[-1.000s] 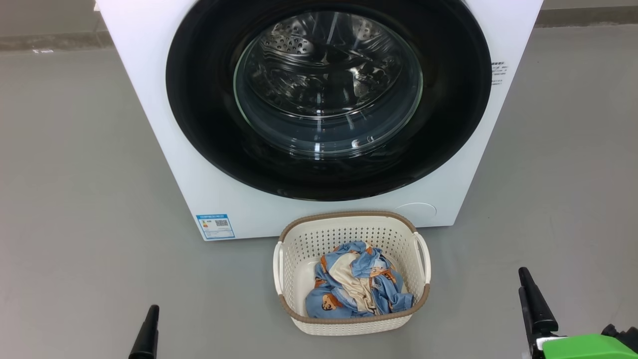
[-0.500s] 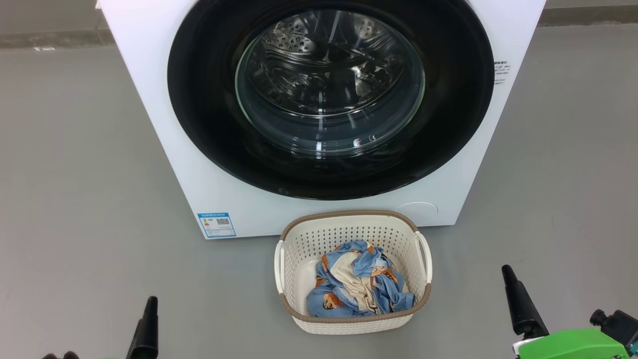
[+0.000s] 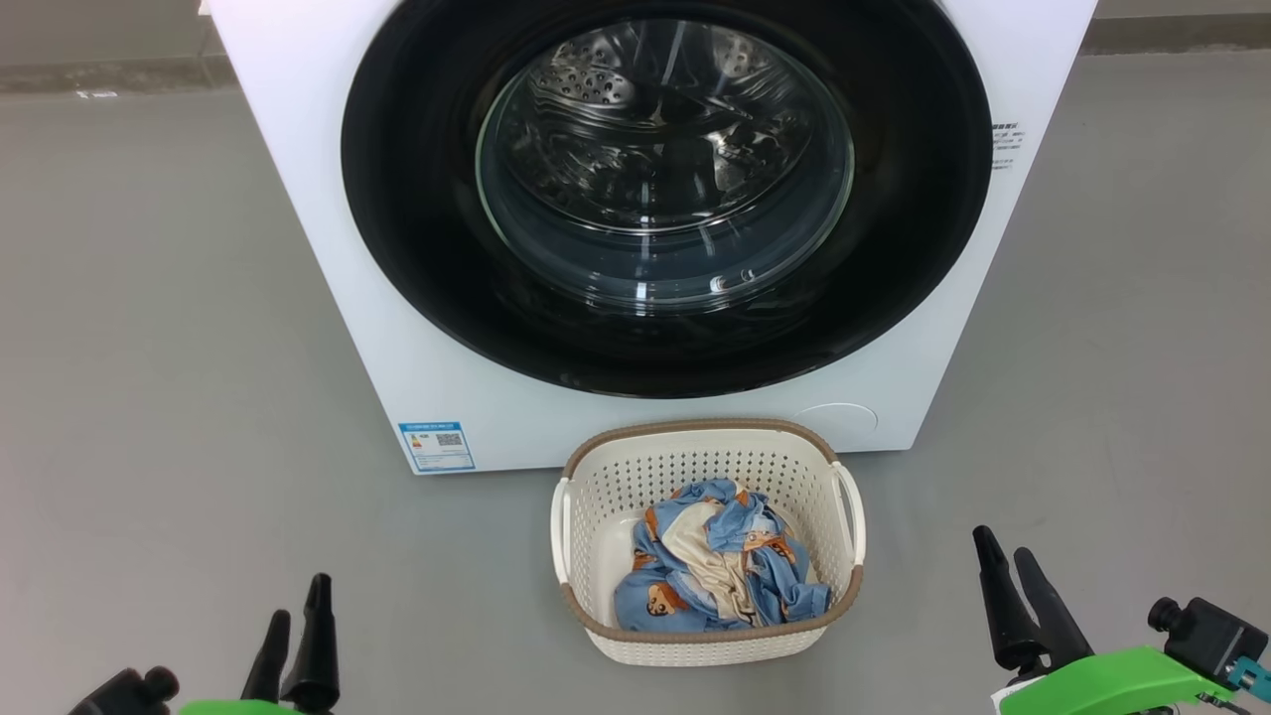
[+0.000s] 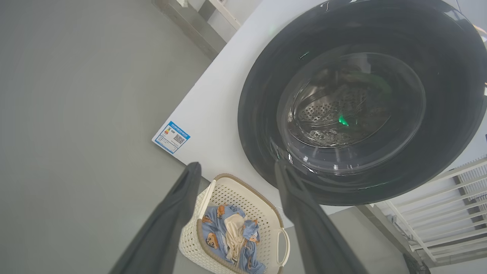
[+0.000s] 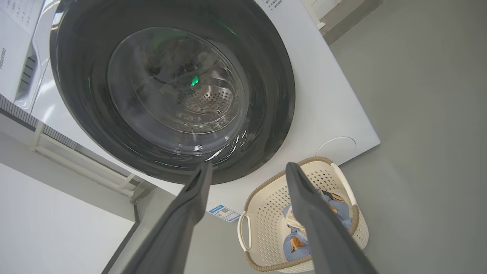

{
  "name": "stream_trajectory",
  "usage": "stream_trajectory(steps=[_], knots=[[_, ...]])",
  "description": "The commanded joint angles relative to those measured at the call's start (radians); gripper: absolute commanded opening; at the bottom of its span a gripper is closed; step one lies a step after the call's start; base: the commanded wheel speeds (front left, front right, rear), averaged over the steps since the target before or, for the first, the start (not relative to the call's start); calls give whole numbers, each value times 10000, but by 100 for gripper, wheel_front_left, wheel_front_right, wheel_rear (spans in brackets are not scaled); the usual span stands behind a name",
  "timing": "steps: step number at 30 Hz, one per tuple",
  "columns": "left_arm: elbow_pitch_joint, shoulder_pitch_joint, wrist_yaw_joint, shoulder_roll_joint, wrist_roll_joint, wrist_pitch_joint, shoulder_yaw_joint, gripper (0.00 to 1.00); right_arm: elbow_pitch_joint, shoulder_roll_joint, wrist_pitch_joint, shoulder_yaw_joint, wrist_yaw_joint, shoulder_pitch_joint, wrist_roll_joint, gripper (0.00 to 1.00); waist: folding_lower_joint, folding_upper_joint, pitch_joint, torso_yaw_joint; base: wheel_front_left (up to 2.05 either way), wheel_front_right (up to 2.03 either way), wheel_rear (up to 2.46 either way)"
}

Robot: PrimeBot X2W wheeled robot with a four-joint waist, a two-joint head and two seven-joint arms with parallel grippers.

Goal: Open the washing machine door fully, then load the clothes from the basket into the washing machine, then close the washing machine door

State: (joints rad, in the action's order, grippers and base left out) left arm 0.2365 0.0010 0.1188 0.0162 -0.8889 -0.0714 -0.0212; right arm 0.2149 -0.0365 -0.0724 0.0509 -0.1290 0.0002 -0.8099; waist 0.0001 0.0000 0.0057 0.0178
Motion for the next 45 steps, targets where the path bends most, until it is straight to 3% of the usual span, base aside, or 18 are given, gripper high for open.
stream_trajectory(steps=[1,28,45], knots=[[-349,-128,-44,177,631,-149,-134,100,-345,-149,-152,-150,-9,-212,507,100,-1,0,-2,11,0,0,0],[-909,142,-491,556,4675,-915,323,100,-343,-238,-912,-220,-13,-59,3859,100,-1,0,-37,46,0,0,0],[-1176,249,-841,842,6507,-1385,544,100,-581,-162,-1379,-101,-15,46,5507,100,-1,0,32,39,0,0,0]])
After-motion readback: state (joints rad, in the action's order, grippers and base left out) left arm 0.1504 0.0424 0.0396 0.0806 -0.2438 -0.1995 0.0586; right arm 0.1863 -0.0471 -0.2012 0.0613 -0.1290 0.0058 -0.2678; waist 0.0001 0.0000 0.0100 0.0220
